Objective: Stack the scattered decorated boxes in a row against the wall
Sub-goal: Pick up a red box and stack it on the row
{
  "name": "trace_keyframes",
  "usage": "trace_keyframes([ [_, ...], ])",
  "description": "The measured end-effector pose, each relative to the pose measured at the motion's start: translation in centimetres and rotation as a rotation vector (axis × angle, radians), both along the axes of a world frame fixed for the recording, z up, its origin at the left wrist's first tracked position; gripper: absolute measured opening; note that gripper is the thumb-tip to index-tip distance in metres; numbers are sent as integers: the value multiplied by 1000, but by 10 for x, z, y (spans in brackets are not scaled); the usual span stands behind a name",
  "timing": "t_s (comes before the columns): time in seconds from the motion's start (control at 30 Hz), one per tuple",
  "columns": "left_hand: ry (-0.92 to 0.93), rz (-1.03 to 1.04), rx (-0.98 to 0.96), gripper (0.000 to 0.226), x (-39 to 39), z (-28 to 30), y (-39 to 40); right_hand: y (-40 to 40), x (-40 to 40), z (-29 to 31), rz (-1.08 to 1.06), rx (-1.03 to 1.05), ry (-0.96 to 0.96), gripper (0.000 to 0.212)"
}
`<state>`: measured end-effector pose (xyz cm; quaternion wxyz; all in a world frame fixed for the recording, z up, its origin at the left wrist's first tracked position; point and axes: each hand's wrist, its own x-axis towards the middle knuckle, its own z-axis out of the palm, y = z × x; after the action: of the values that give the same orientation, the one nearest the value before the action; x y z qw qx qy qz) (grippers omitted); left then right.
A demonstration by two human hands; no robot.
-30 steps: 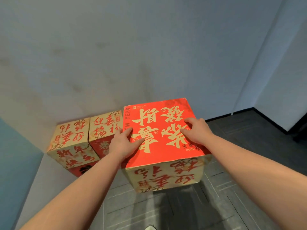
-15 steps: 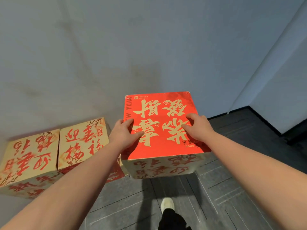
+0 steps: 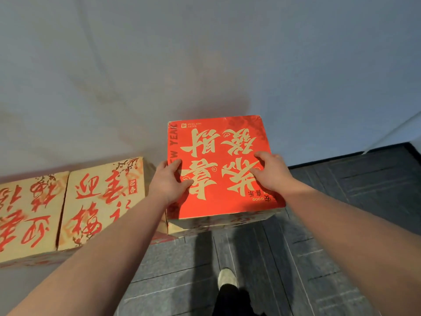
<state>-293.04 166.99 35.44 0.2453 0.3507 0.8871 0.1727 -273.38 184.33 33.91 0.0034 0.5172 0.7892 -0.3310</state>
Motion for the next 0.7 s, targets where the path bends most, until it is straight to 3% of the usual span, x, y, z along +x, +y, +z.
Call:
trace_keyframes([
  [0.47, -37, 69, -62, 74, -58, -148, 23, 33, -69, -150, 100, -19, -39, 51],
  [0.7, -43, 101, -102, 74, -60, -185, 11, 22, -76, -191, 84, -43, -91, 50],
])
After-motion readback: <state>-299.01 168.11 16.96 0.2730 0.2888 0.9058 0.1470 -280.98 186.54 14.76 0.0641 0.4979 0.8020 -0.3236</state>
